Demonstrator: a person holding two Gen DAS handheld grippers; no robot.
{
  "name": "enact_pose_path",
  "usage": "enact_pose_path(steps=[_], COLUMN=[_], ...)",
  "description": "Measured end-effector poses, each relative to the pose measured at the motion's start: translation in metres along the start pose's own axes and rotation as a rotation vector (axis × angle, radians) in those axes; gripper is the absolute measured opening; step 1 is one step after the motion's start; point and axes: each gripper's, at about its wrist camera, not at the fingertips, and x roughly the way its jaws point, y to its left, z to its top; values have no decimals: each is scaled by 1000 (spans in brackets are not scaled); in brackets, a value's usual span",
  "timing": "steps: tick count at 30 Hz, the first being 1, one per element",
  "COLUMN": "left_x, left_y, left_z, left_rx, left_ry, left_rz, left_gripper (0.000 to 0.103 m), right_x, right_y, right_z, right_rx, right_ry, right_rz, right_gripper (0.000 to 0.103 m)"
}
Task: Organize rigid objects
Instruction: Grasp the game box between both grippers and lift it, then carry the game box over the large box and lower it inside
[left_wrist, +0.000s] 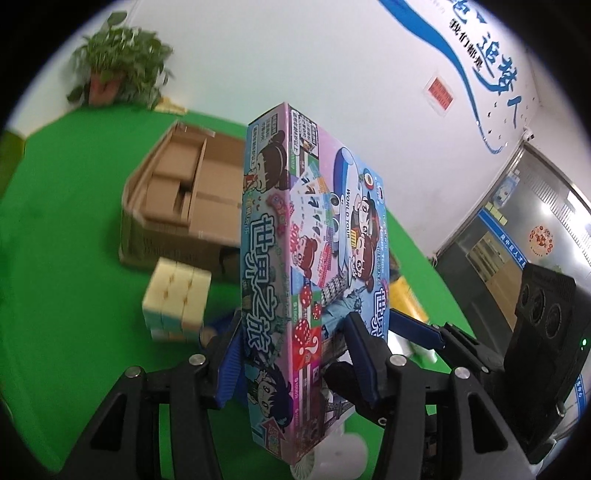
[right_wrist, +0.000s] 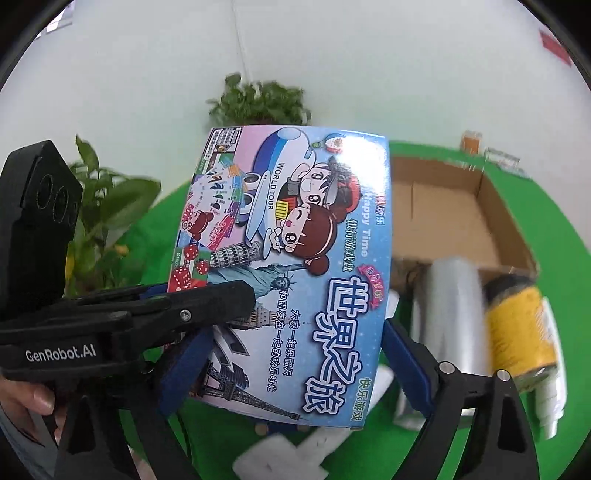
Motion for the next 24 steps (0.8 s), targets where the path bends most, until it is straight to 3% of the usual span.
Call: enact_pose_path(steps=[6,14,20,24], left_x=[-3,13,45,81], left_y=[-13,-23,-20,4], left_z=[41,103,151,185], left_rx=[63,122,124,71], left_ry=[-61,-87,-83,-11], left_rz=[-15,-20,9,22], left_gripper=[52,52,54,53], right_x=[-19,-19,8,56], right_y=[-6,-30,-54,-78], right_z=[40,104,165,204], right_rx=[21,63,90,123], right_ry=[-91,-138,-110,-25], right_rz=[-41,-72,-84,-50], right_gripper=[86,85,84,84])
